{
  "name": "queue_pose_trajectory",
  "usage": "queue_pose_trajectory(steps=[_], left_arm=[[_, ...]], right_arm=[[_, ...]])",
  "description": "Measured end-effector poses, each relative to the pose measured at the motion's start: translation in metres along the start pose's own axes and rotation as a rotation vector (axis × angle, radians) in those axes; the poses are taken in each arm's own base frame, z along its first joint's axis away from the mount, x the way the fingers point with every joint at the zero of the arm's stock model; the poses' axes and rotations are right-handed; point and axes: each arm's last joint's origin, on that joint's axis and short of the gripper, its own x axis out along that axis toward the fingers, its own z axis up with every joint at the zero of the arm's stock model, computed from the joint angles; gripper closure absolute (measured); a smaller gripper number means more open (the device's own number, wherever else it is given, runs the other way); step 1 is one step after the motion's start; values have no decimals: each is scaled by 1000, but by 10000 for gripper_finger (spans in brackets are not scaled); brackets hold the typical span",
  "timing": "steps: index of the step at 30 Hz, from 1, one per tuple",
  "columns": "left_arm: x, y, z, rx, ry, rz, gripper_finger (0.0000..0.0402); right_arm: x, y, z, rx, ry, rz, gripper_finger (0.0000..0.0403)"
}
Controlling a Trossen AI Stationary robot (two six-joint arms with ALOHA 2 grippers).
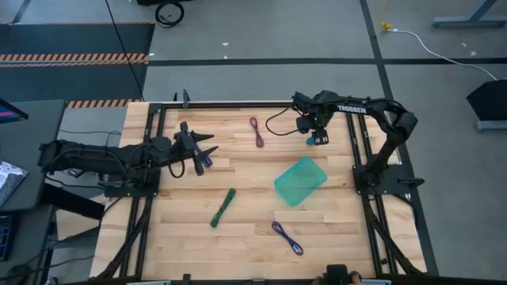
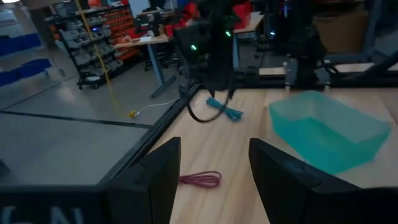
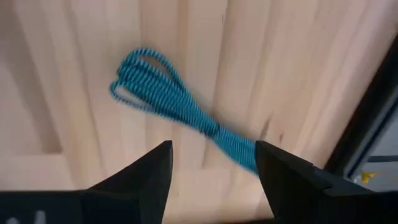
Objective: Pick and place USB-C Cables
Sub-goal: Put the light blue charger cable into the green bin
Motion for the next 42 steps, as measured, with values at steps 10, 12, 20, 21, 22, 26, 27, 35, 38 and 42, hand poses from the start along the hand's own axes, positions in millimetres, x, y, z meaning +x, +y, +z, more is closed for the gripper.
queue_pose_trajectory(steps=[10, 12, 20, 21, 22, 26, 27, 35, 38, 42], left_arm=[[3, 10, -1, 88, 11, 55, 205], [4, 12, -1, 110, 10, 67, 205], [6, 20, -2, 103, 16, 113, 205], [6, 20, -2, 98, 20, 111, 205], [6, 20, -3, 91, 26, 110, 205], [6, 19, -6, 38, 56, 103, 205], [6, 19, -7, 29, 66, 103, 205], [5, 14, -12, -65, 112, 79, 205], [4, 12, -12, -65, 109, 65, 205], [4, 11, -12, -62, 109, 61, 205]], right_arm=[[44, -6, 8, -59, 98, 94, 169], [51, -7, 10, -60, 116, 102, 173], [51, -1, 12, -12, 212, 106, 346], [47, 0, 12, 9, 213, 103, 370], [41, -1, 12, 44, 200, 79, 380], [3, -2, 12, 129, 190, -51, 375], [-7, 1, 11, 131, 194, -67, 379], [-104, 61, 21, 137, -123, -5, 383], [-125, 102, 27, -1, -186, -20, 383], [-140, 148, 36, -115, -236, -63, 383]])
